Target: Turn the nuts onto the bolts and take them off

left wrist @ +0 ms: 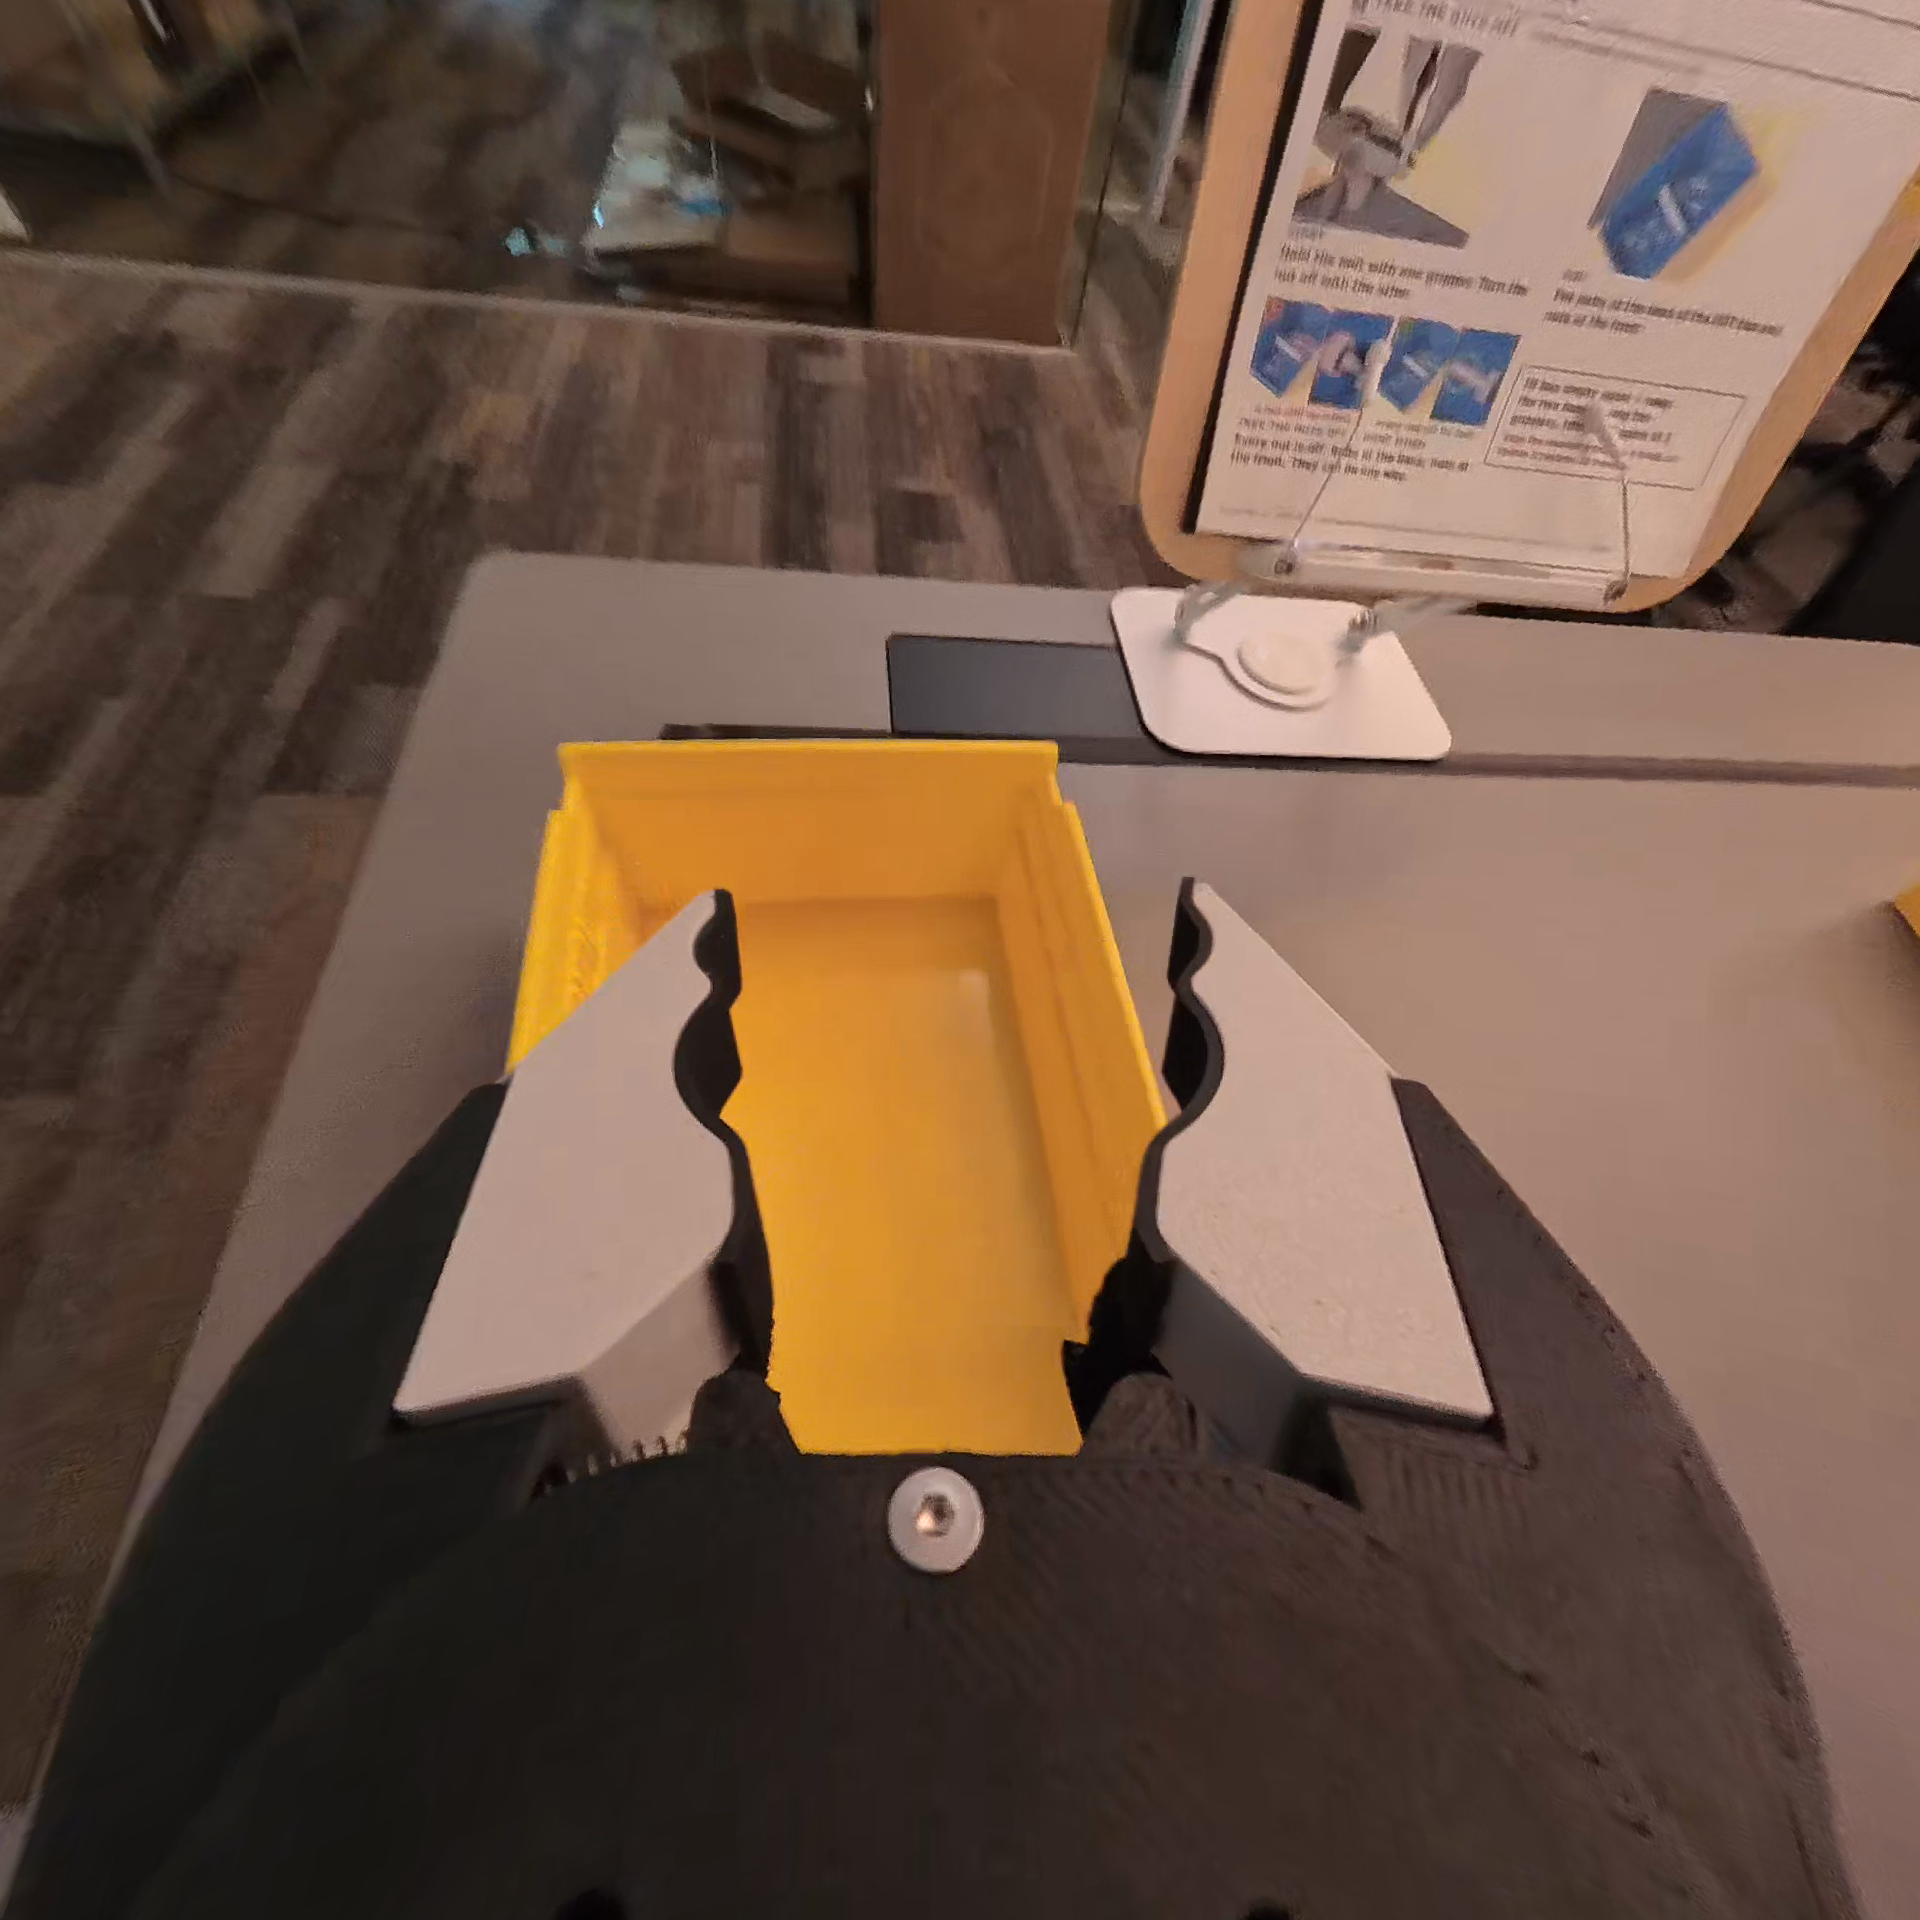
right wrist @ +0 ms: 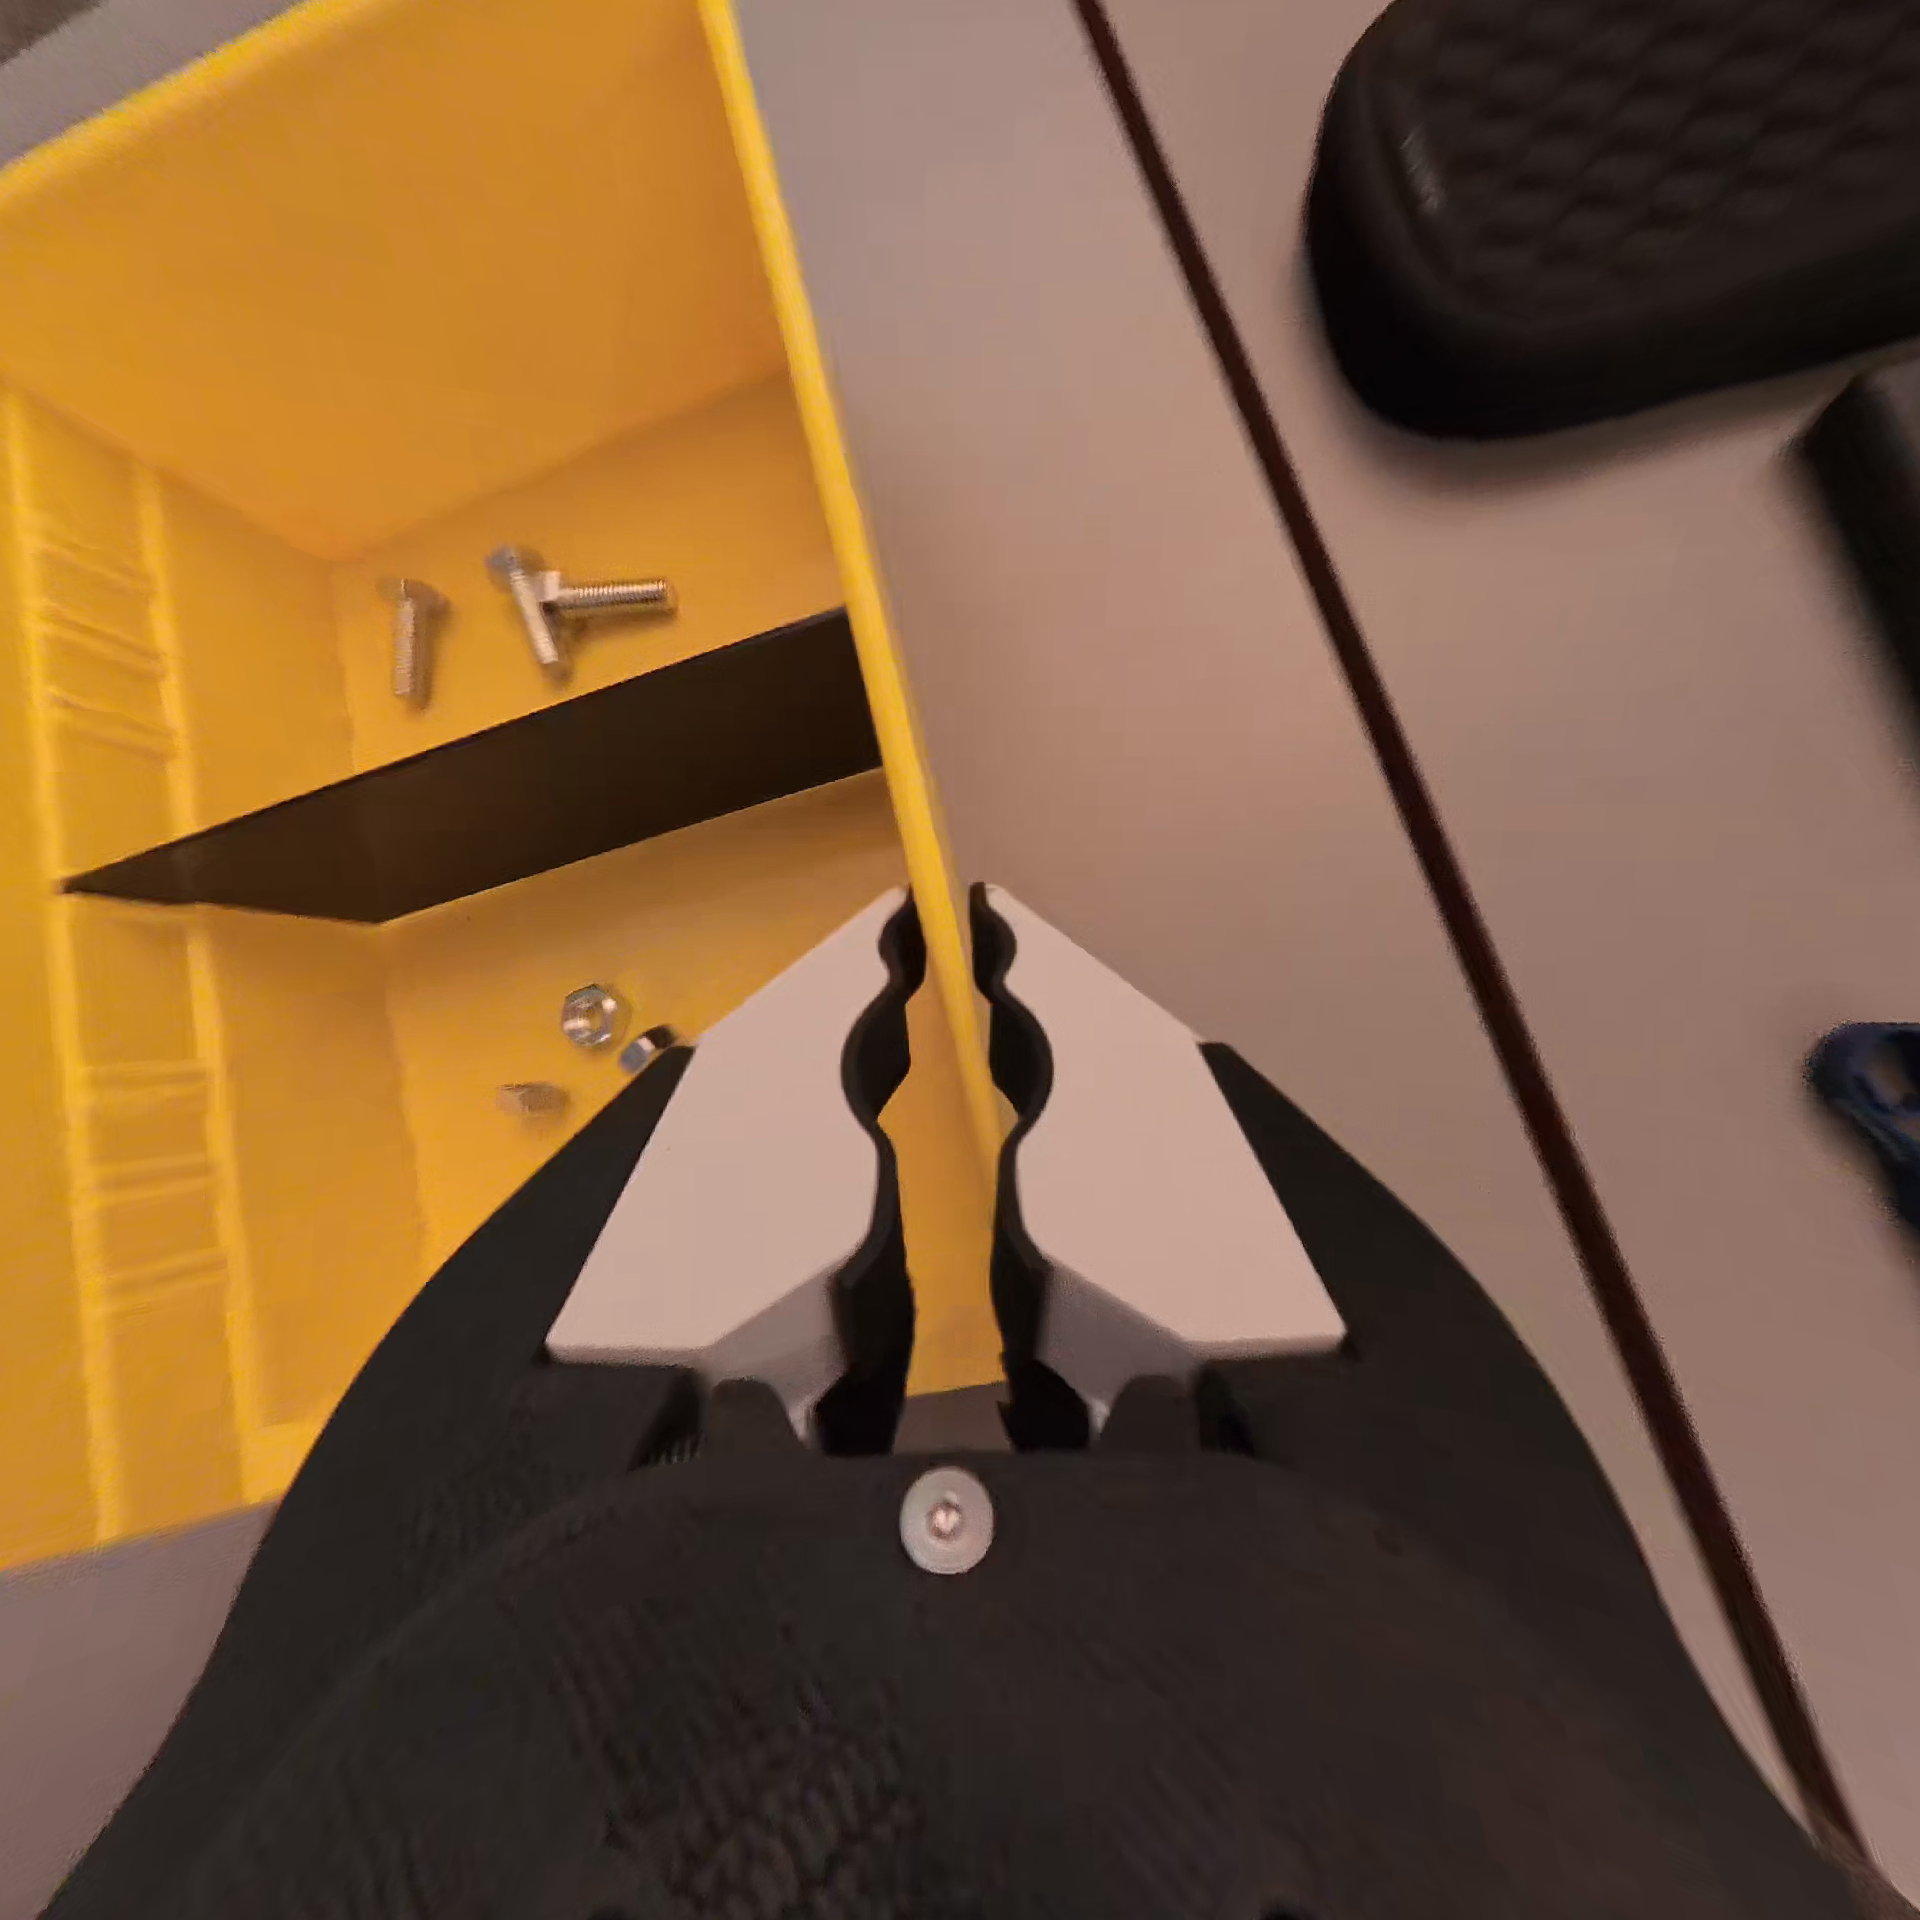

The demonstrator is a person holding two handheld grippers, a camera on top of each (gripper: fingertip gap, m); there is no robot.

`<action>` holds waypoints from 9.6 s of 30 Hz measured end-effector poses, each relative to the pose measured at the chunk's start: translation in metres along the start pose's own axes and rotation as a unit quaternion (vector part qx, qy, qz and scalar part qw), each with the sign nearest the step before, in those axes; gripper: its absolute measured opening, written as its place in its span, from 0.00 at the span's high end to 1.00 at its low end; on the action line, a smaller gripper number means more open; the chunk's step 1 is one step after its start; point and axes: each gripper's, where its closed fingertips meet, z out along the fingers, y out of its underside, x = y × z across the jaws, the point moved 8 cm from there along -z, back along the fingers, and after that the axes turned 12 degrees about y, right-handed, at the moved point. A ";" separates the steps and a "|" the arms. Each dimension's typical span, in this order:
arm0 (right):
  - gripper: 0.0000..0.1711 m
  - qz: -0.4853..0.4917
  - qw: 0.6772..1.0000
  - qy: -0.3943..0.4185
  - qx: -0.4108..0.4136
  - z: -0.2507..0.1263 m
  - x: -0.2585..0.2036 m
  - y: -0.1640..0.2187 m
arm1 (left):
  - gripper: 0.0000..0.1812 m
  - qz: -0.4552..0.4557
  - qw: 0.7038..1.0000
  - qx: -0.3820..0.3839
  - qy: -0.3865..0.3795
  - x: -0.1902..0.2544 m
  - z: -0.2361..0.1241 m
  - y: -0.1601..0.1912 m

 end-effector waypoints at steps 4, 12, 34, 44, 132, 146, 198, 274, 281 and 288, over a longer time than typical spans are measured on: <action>0.96 -0.001 0.997 -0.074 -0.027 0.001 -0.021 0.002 | 0.55 -0.021 0.996 -0.070 -0.050 -0.022 0.005 0.015; 0.96 -0.092 0.988 -0.069 -0.103 -0.006 -0.069 0.003 | 0.52 -0.101 0.968 -0.164 -0.160 -0.086 -0.002 0.052; 0.94 -0.346 0.912 -0.080 -0.207 -0.033 -0.175 0.032 | 0.93 -0.053 0.830 -0.554 0.041 -0.031 0.085 0.136; 0.93 -0.458 0.857 -0.123 -0.200 -0.042 -0.230 0.047 | 0.95 0.049 0.788 -0.610 0.067 0.056 0.125 0.140; 0.96 -0.156 0.971 0.079 -0.161 -0.244 -0.074 -0.131 | 0.25 0.088 0.916 0.021 0.391 0.282 0.082 0.011; 0.96 -0.100 0.955 0.158 -0.230 -0.207 0.054 -0.078 | 0.42 0.070 0.849 -0.313 0.420 0.355 0.232 0.161; 0.98 -0.292 0.919 -0.036 -0.263 0.044 -0.067 -0.040 | 0.97 -0.127 0.956 -0.262 0.040 -0.104 0.065 0.101; 0.79 -0.367 0.800 -0.330 0.340 -0.232 -0.333 0.009 | 0.81 -0.078 0.841 -0.532 -0.050 -0.057 0.103 0.142; 0.81 -0.367 0.808 -0.314 0.339 -0.233 -0.330 0.008 | 0.89 -0.101 0.833 -0.543 -0.041 -0.060 0.107 0.150; 0.84 -0.381 0.805 -0.304 0.338 -0.232 -0.332 0.010 | 0.91 -0.118 0.835 -0.537 -0.025 -0.062 0.107 0.152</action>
